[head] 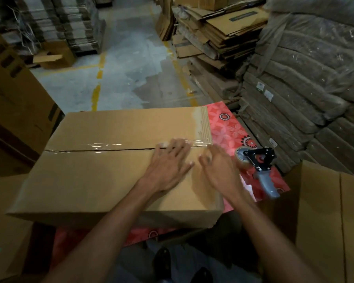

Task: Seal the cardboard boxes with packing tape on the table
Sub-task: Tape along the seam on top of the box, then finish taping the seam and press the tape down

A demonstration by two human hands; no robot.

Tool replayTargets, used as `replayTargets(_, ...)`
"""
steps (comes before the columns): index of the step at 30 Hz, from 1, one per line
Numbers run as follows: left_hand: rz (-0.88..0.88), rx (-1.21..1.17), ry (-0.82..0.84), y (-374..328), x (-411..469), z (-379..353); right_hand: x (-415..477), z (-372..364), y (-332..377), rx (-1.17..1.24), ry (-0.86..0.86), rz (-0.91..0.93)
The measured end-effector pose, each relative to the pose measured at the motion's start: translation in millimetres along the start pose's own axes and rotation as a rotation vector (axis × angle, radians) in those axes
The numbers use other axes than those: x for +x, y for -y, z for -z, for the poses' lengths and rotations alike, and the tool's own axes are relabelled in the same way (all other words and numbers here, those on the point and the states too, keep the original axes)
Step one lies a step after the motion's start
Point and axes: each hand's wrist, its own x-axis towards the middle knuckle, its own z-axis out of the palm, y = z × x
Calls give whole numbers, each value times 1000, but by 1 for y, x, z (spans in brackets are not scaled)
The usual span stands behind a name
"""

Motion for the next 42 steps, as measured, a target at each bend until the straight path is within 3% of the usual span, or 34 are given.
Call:
replayTargets(2,-94,-73,97,-6,8,-2,-16,-11,3,51,81,-44)
replayTargets(4,-107,-92,90,-5,15,-6,-13,-14,-3,84,71,2)
replayTargets(12,63,-151,66,-25,67,-12,51,21,-34,122,127,145)
replayTargets(15,94,-169,84,-33,82,-15,53,39,-62,350,-154,-95)
replayTargets(17,107,-169,77,-36,88,-18,47,39,-106,246,-323,-420)
replayTargets(19,122,-173,56,-40,94,-21,33,27,-159,62,-225,-684)
replayTargets(22,150,-183,15,-51,102,-23,18,-6,-221,31,40,-863)
replayTargets(29,203,-194,-27,-79,120,-26,39,-26,-227,-164,92,-844)
replayTargets(33,208,-215,-38,-85,125,-26,59,15,-195,82,-60,-938)
replayTargets(36,203,-233,-36,-85,127,-23,76,57,-184,453,-177,-960)
replayTargets(40,102,-206,-79,-65,136,-6,80,112,-105,878,-234,-752)
replayTargets(42,33,-351,-59,-46,152,6,73,134,-70,1020,-192,-633)
